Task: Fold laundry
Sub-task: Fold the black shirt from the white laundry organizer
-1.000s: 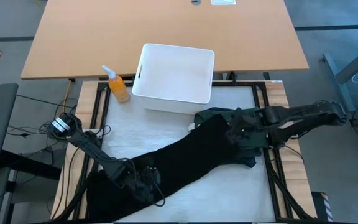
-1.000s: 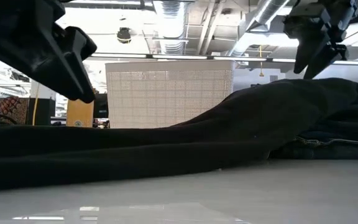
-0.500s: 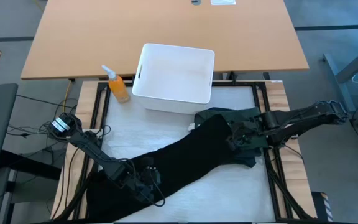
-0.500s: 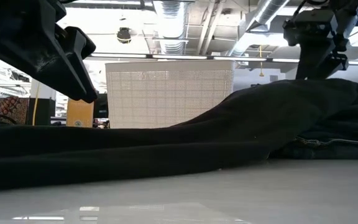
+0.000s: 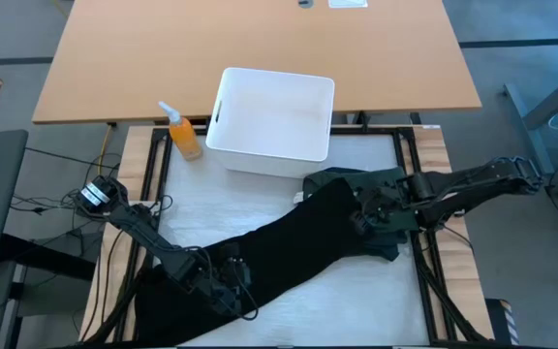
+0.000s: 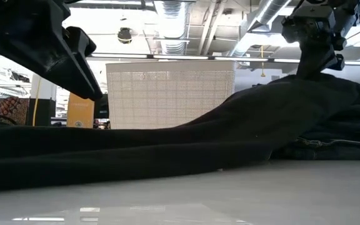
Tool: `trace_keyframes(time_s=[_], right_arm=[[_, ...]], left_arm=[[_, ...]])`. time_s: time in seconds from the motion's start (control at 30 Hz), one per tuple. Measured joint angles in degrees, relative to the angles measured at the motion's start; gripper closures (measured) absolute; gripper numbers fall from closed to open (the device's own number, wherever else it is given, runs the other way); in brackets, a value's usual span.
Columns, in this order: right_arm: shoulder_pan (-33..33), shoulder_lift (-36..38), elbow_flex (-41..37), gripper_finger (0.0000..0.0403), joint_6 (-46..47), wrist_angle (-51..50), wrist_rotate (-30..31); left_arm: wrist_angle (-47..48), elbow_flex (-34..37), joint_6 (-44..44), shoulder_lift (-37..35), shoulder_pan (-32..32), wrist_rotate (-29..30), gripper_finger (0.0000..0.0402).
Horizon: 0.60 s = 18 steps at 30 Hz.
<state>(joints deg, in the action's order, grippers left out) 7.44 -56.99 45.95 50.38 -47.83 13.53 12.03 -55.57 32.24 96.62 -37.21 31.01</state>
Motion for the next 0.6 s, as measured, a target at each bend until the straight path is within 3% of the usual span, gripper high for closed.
trace_keyframes(time_s=[0.07,0.3,0.6], right_arm=[[-0.67,0.07,0.06,0.038,-1.22,0.0,-0.31],[-4.12,0.13,6.94,0.0364,-6.28,-0.01,-3.49],[-6.14,-0.04,15.52,0.0378,-9.81,0.1,-8.15]], left_arm=[[-0.07,0.0,0.37,0.0,0.0,0.49,0.0287],[-7.68,2.5,0.49,0.0,1.45,4.14,0.0288],[-29.72,13.34,1.22,0.04,9.85,2.01,0.0288]])
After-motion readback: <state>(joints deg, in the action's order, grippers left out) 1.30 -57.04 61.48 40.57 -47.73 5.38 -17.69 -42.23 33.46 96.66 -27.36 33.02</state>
